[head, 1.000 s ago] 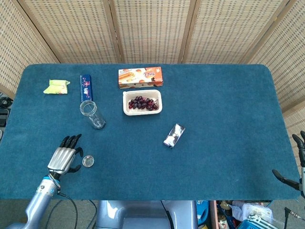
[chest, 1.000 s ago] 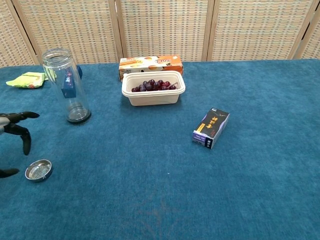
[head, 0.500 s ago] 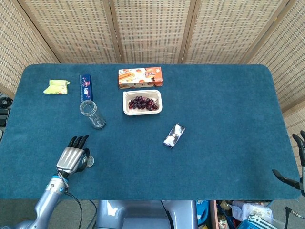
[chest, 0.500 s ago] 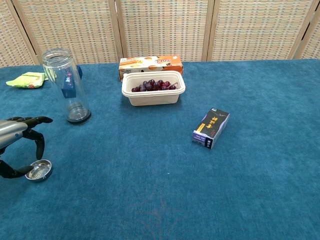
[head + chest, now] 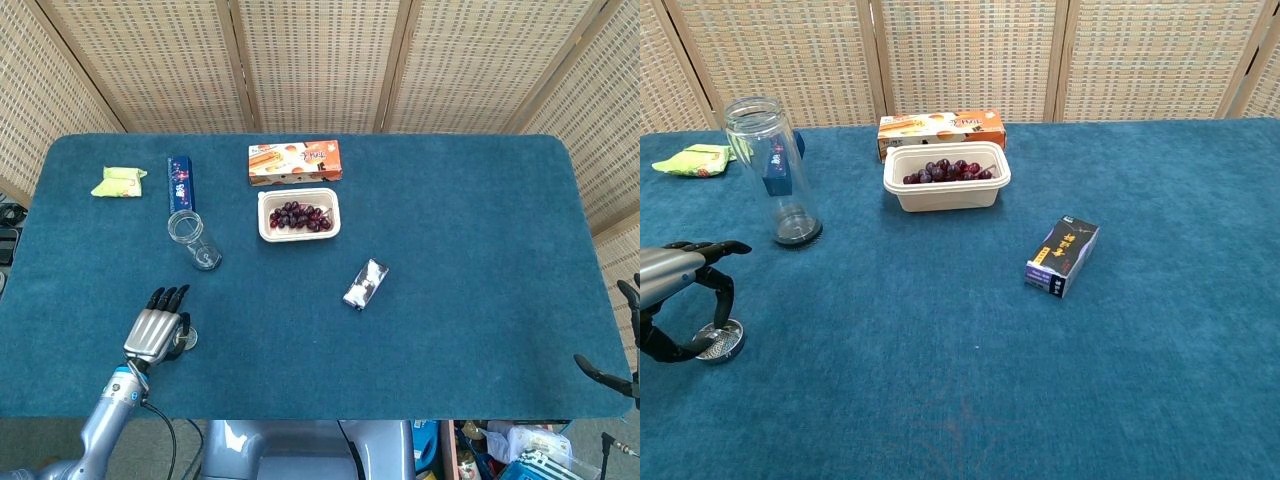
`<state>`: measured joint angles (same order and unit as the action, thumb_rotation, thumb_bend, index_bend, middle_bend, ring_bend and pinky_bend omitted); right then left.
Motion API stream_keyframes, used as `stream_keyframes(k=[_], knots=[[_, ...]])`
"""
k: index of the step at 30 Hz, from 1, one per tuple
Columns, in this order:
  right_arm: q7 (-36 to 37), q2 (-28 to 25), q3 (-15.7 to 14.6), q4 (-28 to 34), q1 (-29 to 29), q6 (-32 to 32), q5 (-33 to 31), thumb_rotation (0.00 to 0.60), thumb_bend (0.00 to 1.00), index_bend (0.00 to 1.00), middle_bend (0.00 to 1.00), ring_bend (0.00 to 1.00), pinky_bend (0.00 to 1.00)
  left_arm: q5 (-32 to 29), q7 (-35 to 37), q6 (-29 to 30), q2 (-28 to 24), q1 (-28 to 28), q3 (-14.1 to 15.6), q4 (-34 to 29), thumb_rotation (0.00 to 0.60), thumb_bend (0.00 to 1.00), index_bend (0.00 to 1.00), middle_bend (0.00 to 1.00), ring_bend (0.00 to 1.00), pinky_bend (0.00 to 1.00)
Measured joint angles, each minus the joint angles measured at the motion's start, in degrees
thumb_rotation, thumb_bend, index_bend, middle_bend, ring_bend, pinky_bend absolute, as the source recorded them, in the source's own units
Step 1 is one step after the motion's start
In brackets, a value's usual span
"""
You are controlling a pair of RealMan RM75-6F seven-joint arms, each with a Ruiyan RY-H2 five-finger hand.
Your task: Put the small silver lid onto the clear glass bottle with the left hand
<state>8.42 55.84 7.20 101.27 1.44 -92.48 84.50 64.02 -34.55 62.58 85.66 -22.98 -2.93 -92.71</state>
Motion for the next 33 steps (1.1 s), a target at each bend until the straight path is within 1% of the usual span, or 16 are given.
stream_keyframes(k=[3, 10, 16, 22, 25, 29, 33], knots=[[0.0, 0.0, 0.0, 0.0, 0.0, 0.0, -0.1, 0.6, 0.0, 0.03, 0.0, 0.0, 0.0, -0.4, -0.3, 0.2, -0.2, -0.2, 0.2, -0.2, 0.6, 0.49, 0.54, 0.0, 0.0, 0.0], [0.0, 0.1, 0.0, -0.1, -0.1, 0.1, -0.1, 0.6, 0.0, 0.03, 0.0, 0.0, 0.0, -1.0, -0.4, 0.9, -0.4, -0.5, 0.4, -0.5, 0.6, 0.5, 0.57, 0.0, 0.0, 0.0], [0.1, 0.1, 0.0, -0.2, -0.1, 0.2, -0.2, 0.6, 0.0, 0.03, 0.0, 0.0, 0.0, -0.2, 1.3, 1.7, -1.1, -0.4, 0.4, -0.9, 0.6, 0.5, 0.57, 0.0, 0.0, 0.0], [0.1, 0.1, 0.0, -0.2, -0.2, 0.5, -0.3, 0.6, 0.0, 0.03, 0.0, 0.0, 0.0, 2.6, 3.5, 3.6, -4.0, -0.2, 0.2, -3.6, 0.6, 0.5, 0.57, 0.0, 0.0, 0.0], [0.0, 0.2, 0.0, -0.2, -0.2, 0.6, -0.4, 0.6, 0.0, 0.03, 0.0, 0.0, 0.0, 4.8, 4.1, 5.3, -6.6, 0.0, -0.1, -6.3, 0.6, 0.5, 0.57, 0.0, 0.0, 0.0], [-0.5, 0.4, -0.1, -0.2, -0.3, 0.8, -0.4, 0.6, 0.0, 0.05, 0.0, 0.0, 0.0, 6.6, 4.4, 7.7, -11.6, 0.0, -1.7, -11.7, 0.6, 0.5, 0.58, 0.0, 0.0, 0.0], [-1.2, 0.6, -0.2, -0.2, -0.4, 1.1, -0.4, 0.6, 0.0, 0.05, 0.0, 0.0, 0.0, 5.5, 3.3, 9.5, -16.9, -0.9, -5.8, -17.0, 0.6, 0.5, 0.58, 0.0, 0.0, 0.0]])
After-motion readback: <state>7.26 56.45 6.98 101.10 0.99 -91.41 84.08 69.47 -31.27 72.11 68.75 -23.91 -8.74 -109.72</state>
